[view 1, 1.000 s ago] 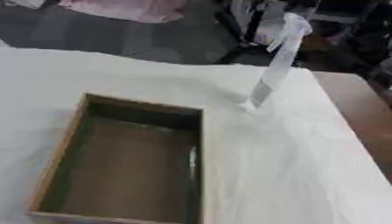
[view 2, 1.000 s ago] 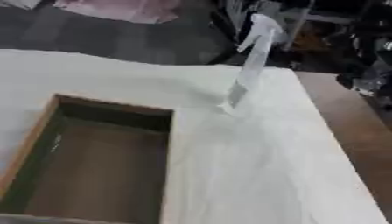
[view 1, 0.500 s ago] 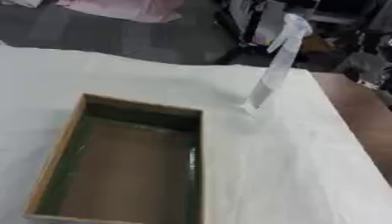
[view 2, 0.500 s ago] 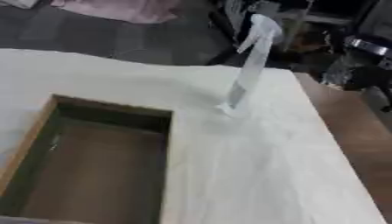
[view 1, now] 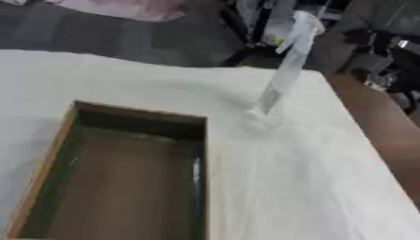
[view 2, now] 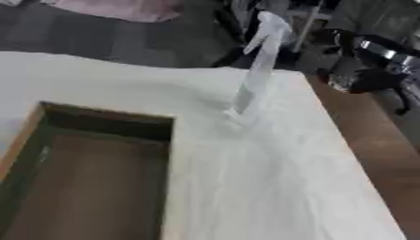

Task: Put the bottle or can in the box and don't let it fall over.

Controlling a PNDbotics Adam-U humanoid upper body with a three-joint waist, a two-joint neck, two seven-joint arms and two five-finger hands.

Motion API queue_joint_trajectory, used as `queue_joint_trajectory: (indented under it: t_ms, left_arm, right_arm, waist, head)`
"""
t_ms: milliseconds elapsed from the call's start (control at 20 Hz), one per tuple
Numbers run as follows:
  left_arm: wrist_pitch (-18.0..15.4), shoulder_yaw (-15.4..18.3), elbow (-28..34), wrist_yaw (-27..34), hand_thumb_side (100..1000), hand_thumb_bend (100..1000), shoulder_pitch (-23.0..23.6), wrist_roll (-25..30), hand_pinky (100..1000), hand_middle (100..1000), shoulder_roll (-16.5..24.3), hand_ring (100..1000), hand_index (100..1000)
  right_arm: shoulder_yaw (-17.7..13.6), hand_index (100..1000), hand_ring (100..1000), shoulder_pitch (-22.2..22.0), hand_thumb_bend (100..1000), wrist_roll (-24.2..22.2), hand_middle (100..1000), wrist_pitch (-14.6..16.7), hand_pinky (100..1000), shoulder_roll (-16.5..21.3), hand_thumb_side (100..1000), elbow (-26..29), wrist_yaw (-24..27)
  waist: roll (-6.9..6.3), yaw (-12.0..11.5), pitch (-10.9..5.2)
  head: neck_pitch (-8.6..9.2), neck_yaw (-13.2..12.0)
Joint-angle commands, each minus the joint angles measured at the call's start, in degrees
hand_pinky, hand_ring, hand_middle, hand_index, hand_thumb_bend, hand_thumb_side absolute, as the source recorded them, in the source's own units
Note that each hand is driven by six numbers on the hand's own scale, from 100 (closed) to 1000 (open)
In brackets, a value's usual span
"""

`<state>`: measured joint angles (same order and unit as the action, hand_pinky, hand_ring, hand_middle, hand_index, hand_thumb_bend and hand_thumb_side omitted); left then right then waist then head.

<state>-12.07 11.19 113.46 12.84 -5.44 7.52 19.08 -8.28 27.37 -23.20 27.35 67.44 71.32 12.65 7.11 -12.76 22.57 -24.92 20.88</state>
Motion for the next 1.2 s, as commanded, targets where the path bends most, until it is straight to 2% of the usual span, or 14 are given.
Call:
queue_joint_trajectory:
  t_ms: [50, 250, 450, 550, 950, 1200]
  left_arm:
    - [-0.22, 0.71, 1.14, -0.46, 821, 138, 0.14, -0.11, 596, 759, 0.48, 375, 844]
    - [-0.23, 0.69, 1.14, -0.64, 822, 137, 0.29, -0.10, 596, 759, 0.34, 375, 844]
    - [-0.23, 0.56, 1.14, -0.57, 821, 138, 0.36, 0.03, 596, 759, 0.38, 375, 844]
    - [-0.18, 0.59, 1.14, -0.49, 820, 138, 0.47, 0.03, 596, 759, 0.39, 376, 844]
    - [-0.21, 0.87, 1.14, -0.84, 824, 138, 0.92, -0.04, 595, 759, 0.26, 373, 844]
    - [-0.17, 0.92, 1.14, -1.33, 826, 138, 1.00, -0.09, 595, 760, 0.12, 372, 843]
  right_arm:
    - [-1.62, 910, 1000, 0.06, 188, 2.23, 1000, 0.21, 925, 3.58, 366, 1.06, 1.78]
    - [-1.83, 909, 1000, 0.09, 183, 4.40, 1000, 0.09, 923, 4.25, 357, 1.30, 3.07]
    - [-1.53, 907, 1000, 0.91, 192, 5.16, 1000, -0.27, 921, 4.95, 349, 1.07, 2.66]
    - [-1.50, 906, 1000, 1.52, 199, 5.44, 1000, -0.26, 919, 5.30, 336, 0.99, 2.87]
    - [-1.02, 906, 1000, 3.61, 213, 5.92, 1000, -0.09, 916, 5.91, 334, 1.11, 2.95]
    - [-0.76, 906, 1000, 4.53, 232, 6.37, 1000, -0.19, 915, 5.65, 326, 1.34, 2.16]
  waist:
    - [-0.46, 0.14, -0.81]
    - [-0.67, 0.16, -0.77]
    - [-0.66, -0.21, -1.10]
    - [-0.57, -0.48, -1.40]
    - [-0.09, -1.27, -1.21]
    - [0.30, -1.53, -0.79]
  head:
    - [0.95, 0.63]
    - [1.03, 1.73]
    - [0.95, 5.46]
    - [0.97, 6.54]
    - [1.39, 7.08]
    - [1.53, 6.60]
